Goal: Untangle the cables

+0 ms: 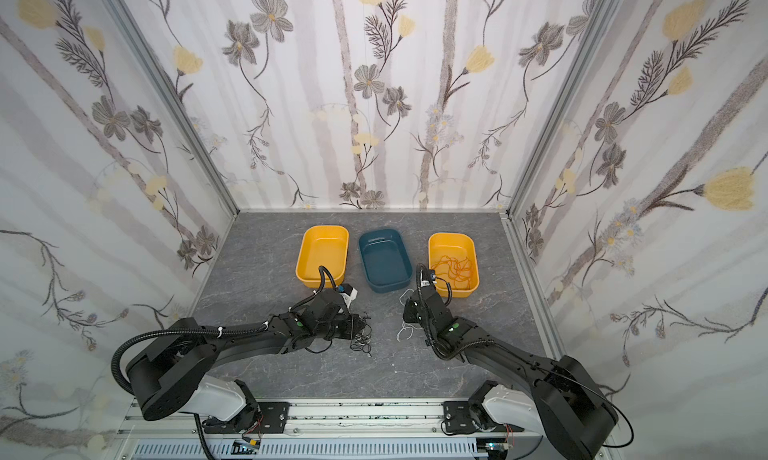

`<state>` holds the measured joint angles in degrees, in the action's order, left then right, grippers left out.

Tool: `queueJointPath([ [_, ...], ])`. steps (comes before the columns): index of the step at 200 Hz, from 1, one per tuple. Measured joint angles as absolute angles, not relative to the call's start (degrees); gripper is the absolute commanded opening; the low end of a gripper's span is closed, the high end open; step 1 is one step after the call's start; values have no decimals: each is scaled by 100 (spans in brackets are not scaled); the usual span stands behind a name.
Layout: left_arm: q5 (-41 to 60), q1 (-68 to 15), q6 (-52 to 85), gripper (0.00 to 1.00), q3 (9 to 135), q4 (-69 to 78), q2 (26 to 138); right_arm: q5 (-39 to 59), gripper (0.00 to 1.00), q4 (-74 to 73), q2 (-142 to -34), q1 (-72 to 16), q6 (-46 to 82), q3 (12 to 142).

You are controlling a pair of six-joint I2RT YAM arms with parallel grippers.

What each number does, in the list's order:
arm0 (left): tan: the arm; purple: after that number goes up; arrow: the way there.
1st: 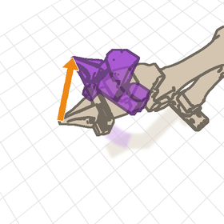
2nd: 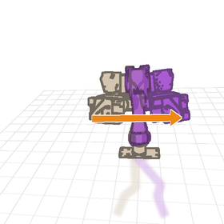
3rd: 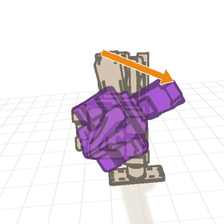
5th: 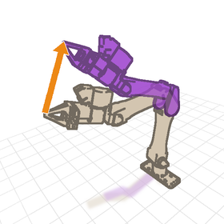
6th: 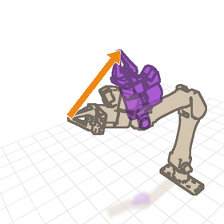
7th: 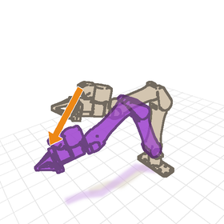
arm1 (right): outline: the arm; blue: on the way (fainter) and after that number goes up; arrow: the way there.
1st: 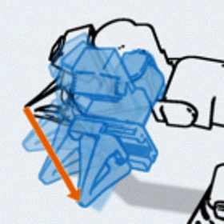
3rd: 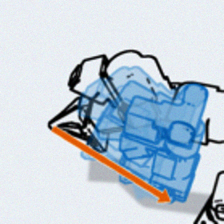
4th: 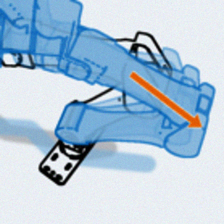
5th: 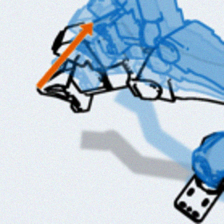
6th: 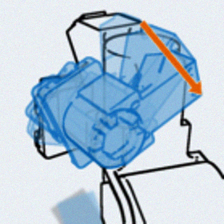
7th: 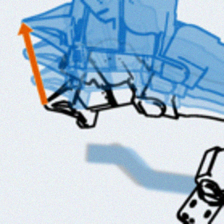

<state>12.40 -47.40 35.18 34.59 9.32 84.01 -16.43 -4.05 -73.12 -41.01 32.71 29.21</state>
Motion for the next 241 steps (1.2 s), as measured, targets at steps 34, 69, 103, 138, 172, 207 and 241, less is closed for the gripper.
queueJointPath([
  [34,1225,-4724,3559,4,3448,917,8405,-1715,0,-165,-6589,-4093,3035,3131],
  [69,1247,-4724,3599,5,3444,947,8482,-1594,0,-93,-6726,-4093,2729,3754],
  [103,1337,-4727,3645,6,3354,1087,8545,-1474,0,16,-7210,-4093,2512,4530],
  [138,1372,-4731,3708,6,3260,1179,8565,-1315,0,21,-7489,-4095,2357,5188],
  [172,1387,-4733,3736,6,3256,1280,8663,-1210,0,51,-7642,-4097,2121,5872],
  [207,1422,-4737,3750,6,3256,1365,8726,-1236,0,117,-7922,-4040,1806,6779],
  [241,1439,-4737,3754,6,3242,1391,8726,-1232,0,174,-8173,-3824,1559,7627],
])
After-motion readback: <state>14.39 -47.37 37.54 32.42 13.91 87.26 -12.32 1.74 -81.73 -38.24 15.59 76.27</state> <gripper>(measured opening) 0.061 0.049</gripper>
